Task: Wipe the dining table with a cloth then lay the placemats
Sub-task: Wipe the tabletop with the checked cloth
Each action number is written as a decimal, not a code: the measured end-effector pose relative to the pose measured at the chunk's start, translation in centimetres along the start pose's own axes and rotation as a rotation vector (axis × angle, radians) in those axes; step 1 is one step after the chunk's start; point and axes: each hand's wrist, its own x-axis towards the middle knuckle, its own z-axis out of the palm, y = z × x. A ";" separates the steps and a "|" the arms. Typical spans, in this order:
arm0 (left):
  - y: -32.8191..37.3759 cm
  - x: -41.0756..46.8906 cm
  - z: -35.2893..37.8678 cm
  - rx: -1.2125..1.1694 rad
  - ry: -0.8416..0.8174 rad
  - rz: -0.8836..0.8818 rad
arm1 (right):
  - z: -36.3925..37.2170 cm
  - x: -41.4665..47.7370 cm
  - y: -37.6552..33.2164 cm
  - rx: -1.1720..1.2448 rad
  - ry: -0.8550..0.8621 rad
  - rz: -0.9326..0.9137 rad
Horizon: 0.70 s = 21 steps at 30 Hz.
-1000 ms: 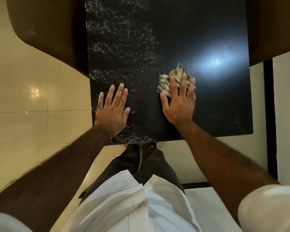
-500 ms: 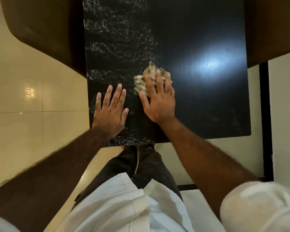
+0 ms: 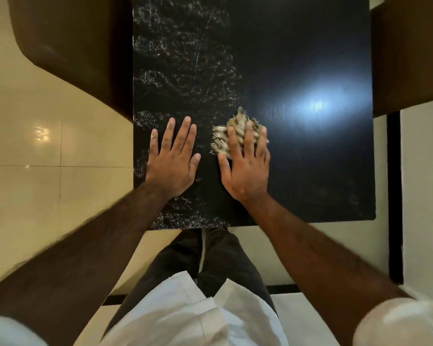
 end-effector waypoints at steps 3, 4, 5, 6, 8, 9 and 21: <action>0.1 1.1 0.0 0.021 0.007 -0.002 | -0.4 4.6 -1.3 0.021 0.024 -0.102; 0.2 1.2 0.1 0.021 0.009 -0.004 | -0.6 6.6 -1.3 0.020 0.017 -0.132; 0.3 1.3 0.1 0.022 0.011 -0.010 | -0.8 8.8 -1.2 0.023 0.011 -0.158; 0.3 1.3 0.2 0.024 0.007 -0.018 | -1.1 11.0 -0.9 0.027 0.008 -0.169; 0.4 1.4 0.3 0.022 -0.006 -0.032 | -1.7 14.6 -0.1 0.026 0.007 -0.136; 0.4 1.4 0.3 0.024 -0.011 -0.036 | -1.9 16.1 0.4 0.024 0.006 -0.110; 0.5 1.2 0.1 0.022 0.020 -0.034 | -0.6 2.4 1.3 0.026 -0.008 -0.028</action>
